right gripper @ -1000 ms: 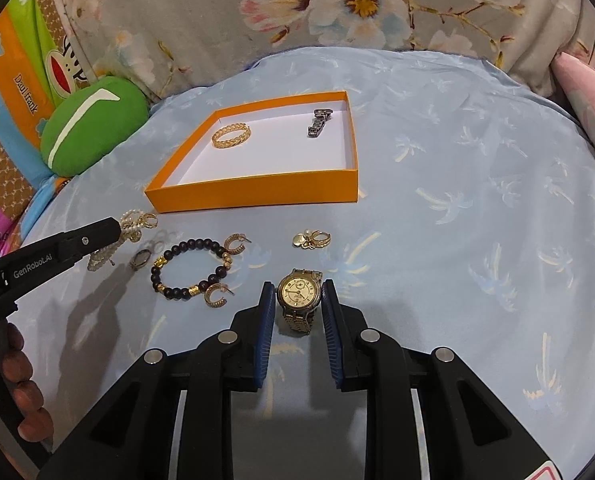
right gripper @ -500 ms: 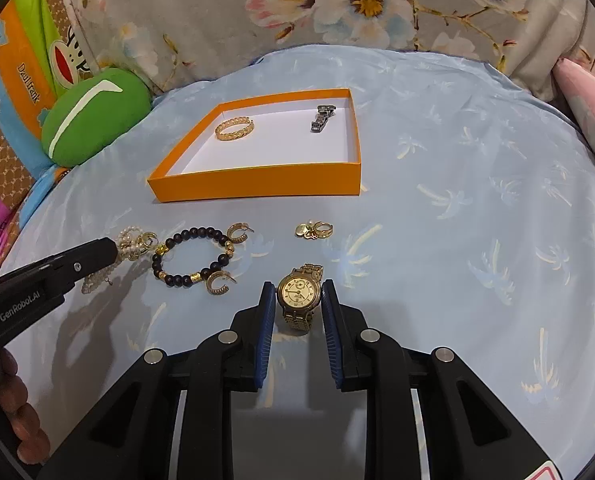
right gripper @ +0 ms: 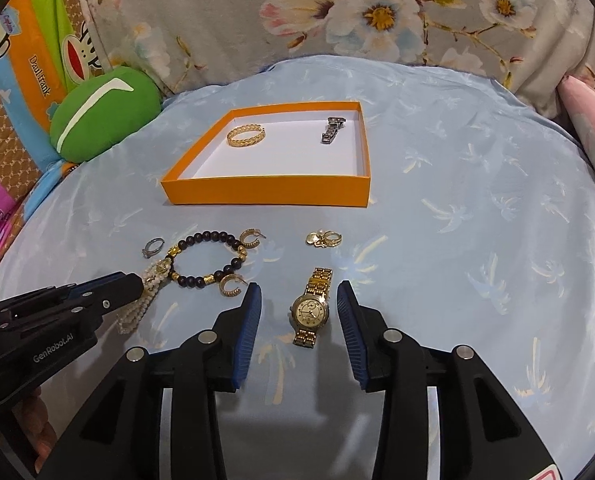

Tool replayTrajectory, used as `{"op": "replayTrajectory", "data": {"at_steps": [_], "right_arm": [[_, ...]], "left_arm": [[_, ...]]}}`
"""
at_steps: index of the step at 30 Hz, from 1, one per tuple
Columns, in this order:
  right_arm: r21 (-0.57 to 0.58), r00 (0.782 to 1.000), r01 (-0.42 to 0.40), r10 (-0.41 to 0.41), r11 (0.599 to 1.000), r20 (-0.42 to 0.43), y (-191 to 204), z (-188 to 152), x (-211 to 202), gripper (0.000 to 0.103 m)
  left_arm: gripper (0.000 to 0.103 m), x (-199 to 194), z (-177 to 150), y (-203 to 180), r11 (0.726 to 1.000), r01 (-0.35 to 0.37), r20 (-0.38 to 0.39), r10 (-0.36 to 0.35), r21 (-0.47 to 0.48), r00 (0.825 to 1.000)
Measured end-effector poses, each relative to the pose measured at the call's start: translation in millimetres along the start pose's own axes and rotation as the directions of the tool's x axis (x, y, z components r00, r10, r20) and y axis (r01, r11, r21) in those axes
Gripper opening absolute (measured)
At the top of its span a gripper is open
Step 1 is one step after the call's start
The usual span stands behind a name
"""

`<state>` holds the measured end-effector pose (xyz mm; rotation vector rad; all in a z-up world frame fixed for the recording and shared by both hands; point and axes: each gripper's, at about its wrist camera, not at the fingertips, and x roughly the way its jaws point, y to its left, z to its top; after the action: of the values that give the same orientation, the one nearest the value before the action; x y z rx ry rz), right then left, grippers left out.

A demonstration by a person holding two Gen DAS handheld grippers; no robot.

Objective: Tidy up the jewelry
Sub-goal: 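Grasp the pearl pendant with the left tool while the right tool opens off the gold watch, then regrasp the pearl pendant with the left tool while the right tool grasps a small gold earring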

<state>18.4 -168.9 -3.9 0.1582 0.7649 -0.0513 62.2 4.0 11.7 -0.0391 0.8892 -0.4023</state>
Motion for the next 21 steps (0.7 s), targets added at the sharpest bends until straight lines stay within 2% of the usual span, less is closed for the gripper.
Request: {"op": "replayTrajectory", "data": {"at_steps": [2, 8, 16, 21], "right_arm": [[-0.013, 0.999, -0.040, 0.040, 0.999, -0.009, 6.9, 1.3, 0.2, 0.037], [-0.055, 0.984, -0.172, 0.168, 0.984, -0.062, 39.1, 5.7, 12.3, 0.023], [-0.046, 0.965, -0.244, 0.238, 0.969, -0.111, 59.7, 17.4, 38.0, 0.021], [-0.036, 0.958, -0.254, 0.246, 0.967, -0.146, 66.6, 21.0, 53.9, 0.021]], "left_arm": [[0.025, -4.6, 1.3, 0.6, 1.000, -0.005, 0.014, 0.005, 0.000, 1.000], [0.025, -1.3, 3.9, 10.7, 0.999, -0.044, 0.003, 0.044, -0.023, 0.999], [0.025, -2.6, 0.6, 32.1, 0.997, -0.055, -0.003, 0.055, -0.061, 0.998], [0.025, -4.9, 0.1, 38.9, 0.996, -0.061, 0.000, 0.061, -0.064, 0.998]]}}
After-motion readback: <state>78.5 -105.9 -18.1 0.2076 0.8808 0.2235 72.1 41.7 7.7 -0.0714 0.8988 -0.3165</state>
